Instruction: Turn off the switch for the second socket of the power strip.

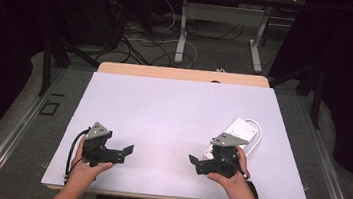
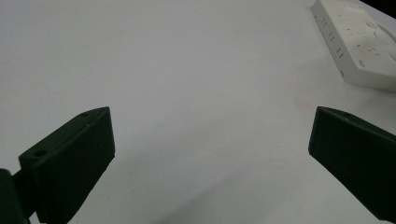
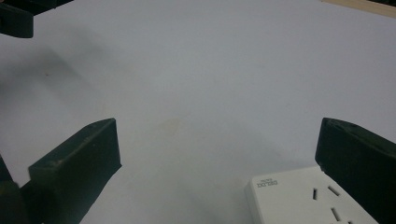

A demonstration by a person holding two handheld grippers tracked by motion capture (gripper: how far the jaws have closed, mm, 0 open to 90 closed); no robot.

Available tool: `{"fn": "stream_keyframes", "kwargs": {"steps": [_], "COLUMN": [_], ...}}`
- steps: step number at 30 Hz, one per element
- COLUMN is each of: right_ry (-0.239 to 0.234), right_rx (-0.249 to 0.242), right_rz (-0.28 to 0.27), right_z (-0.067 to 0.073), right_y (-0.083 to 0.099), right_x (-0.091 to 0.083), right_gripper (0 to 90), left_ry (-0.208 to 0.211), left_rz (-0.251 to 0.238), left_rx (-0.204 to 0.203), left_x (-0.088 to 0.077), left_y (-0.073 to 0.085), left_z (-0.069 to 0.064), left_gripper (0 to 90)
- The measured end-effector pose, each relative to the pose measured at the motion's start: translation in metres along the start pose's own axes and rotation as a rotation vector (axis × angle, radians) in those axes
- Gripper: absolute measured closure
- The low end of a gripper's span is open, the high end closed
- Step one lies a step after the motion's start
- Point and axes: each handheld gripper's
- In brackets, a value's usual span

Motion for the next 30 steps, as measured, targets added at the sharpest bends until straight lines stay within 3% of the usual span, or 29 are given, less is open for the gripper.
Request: {"fn": "stream_keyframes", "kwargs": {"steps": [13, 16, 19, 23, 30], "right_ry": [-0.022, -0.028, -0.028, -0.031, -0.025], "right_rx": [0.002, 0.008, 0.007, -0.019, 0.006], "right_rz": [-0.001, 0.008, 0.021, 0.039, 0.029], "right_z": [0.011, 0.013, 0.015, 0.015, 0.015], "right_y": [0.013, 0.015, 0.017, 0.019, 0.023], "right_x": [0.011, 0.013, 0.015, 0.016, 0.018], "right_gripper": [0.0, 0.0, 0.0, 0.0, 0.0], "left_ry": [0.014, 0.018, 0.018, 0.013, 0.012], "left_rz": [0.012, 0.013, 0.017, 0.019, 0.032], "left_rx": [0.037, 0.024, 0.036, 0.046, 0.05], "left_x": [0.005, 0.006, 0.006, 0.006, 0.006], "left_y": [0.002, 0.002, 0.002, 0.002, 0.002], "left_z": [-0.006, -0.007, -0.006, -0.005, -0.003], "left_gripper": [0.4, 0.4, 0.4, 0.4, 0.5]}}
Point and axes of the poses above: each handheld gripper's, and its own axes: x roughly forward along the jaws, y roughly out of its underside, z roughly to its left, and after that the axes turned 5 degrees about -x, right-handed
